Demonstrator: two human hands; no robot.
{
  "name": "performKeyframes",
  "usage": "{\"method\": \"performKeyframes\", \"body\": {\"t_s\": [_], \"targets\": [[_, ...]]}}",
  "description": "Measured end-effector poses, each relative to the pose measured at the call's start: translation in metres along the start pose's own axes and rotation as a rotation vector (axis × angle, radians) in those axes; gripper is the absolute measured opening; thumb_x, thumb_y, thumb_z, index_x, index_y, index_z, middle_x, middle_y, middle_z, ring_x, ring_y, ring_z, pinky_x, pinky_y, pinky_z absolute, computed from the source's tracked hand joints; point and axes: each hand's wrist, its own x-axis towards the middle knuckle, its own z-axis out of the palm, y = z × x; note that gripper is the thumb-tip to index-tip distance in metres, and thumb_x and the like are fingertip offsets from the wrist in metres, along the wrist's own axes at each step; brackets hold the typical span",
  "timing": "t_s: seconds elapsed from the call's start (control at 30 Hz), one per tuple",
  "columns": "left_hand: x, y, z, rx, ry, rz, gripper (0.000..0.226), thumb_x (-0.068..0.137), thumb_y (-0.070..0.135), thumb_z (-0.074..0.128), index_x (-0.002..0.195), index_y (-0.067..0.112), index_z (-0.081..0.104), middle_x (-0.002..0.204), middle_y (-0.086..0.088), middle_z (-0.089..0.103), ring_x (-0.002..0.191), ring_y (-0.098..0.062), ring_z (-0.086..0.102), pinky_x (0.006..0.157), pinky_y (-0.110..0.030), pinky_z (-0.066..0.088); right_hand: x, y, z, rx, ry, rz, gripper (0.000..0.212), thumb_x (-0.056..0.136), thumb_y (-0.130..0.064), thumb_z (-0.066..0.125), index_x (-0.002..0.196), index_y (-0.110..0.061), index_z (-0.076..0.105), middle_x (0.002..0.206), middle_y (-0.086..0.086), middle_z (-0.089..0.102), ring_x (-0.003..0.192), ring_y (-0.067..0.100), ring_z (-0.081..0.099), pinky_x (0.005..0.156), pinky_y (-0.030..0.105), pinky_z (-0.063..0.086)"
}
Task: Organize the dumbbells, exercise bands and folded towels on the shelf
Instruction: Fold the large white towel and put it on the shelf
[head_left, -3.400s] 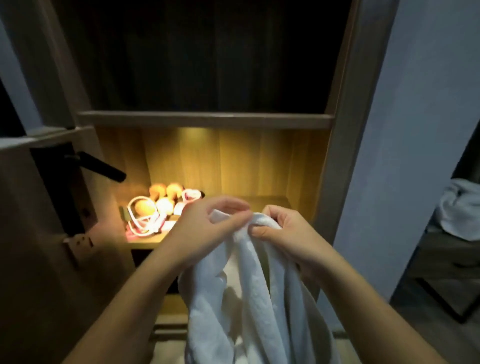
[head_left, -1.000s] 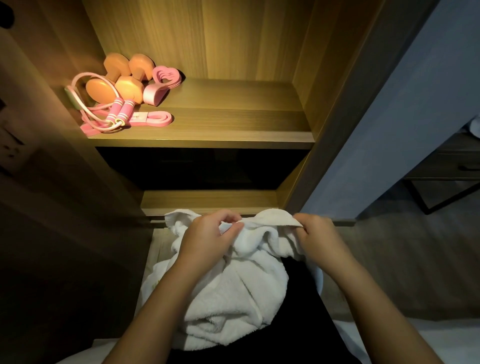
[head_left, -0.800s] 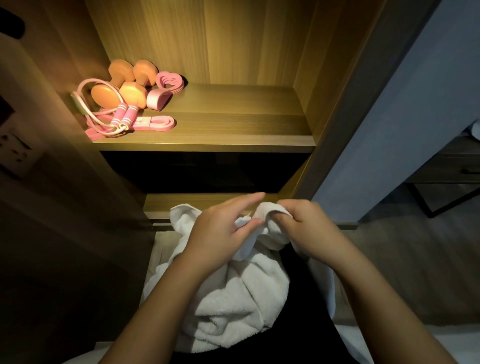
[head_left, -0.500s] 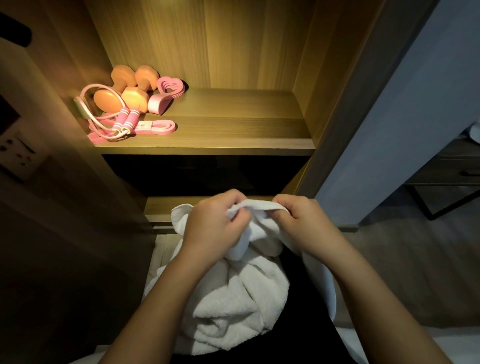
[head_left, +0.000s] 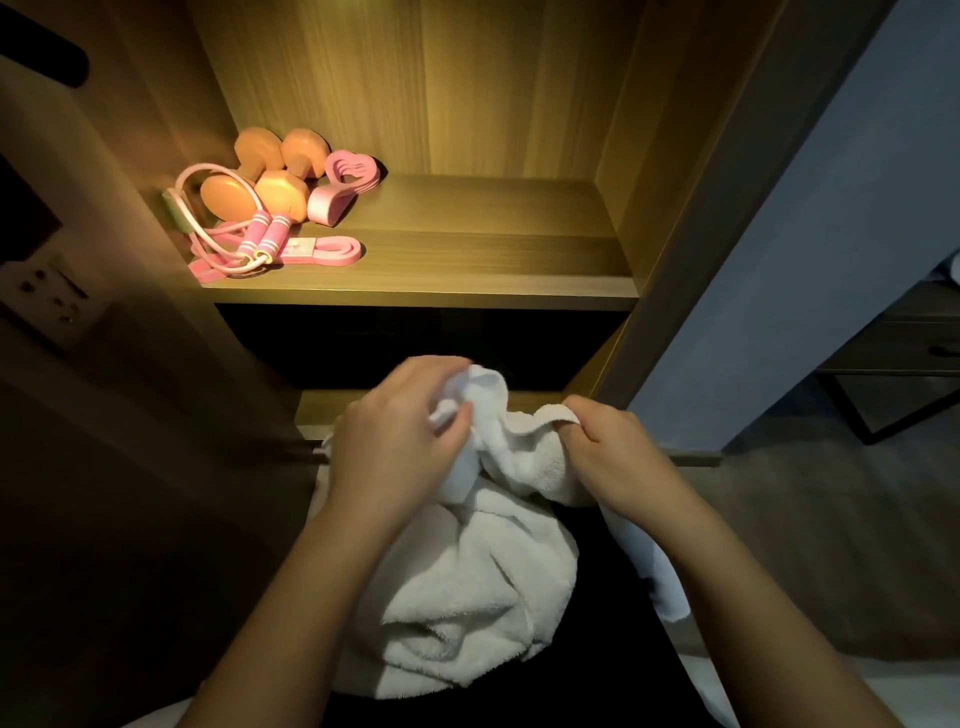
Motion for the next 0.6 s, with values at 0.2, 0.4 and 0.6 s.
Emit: {"method": "performKeyframes", "body": {"t_s": [0.2, 0.4, 0.6], "targets": [[0.005, 0.018, 0.018, -0.035, -0.175, 0.220, 0.034, 0.090, 0.038, 0.058, 0.124, 0.035, 0.063, 0.119, 0.017, 0.066, 0.099, -0.009, 0.065, 0.077, -0.036, 0.056, -0.006, -0.017, -0.012, 0.027, 0.025, -0.112, 0.023, 0.096, -0.024, 0.039, 0.075, -0.026, 0.049, 0.073, -0.003, 0.057, 0.069, 0.019, 0.055, 0.065, 0.045, 0.047], [0.002, 0.014, 0.031, -0.031, -0.255, 0.226, 0.028, 0.090, 0.052, 0.049, 0.091, 0.029, 0.064, 0.089, 0.014, 0.061, 0.080, -0.011, 0.059, 0.064, -0.033, 0.048, -0.008, -0.020, -0.010, 0.061, 0.014, -0.106, 0.023, 0.096, -0.024, 0.041, 0.074, -0.028, 0.048, 0.072, -0.003, 0.055, 0.068, 0.017, 0.053, 0.062, 0.042, 0.044], [0.001, -0.006, 0.029, -0.145, -0.115, 0.093, 0.026, 0.097, 0.037, 0.044, 0.080, 0.024, 0.059, 0.073, 0.012, 0.056, 0.069, -0.011, 0.054, 0.059, -0.031, 0.045, -0.003, -0.013, -0.008, 0.047, -0.039, -0.032, 0.020, 0.093, -0.008, 0.042, 0.091, -0.022, 0.056, 0.084, 0.000, 0.060, 0.078, 0.019, 0.056, 0.067, 0.038, 0.046]]}}
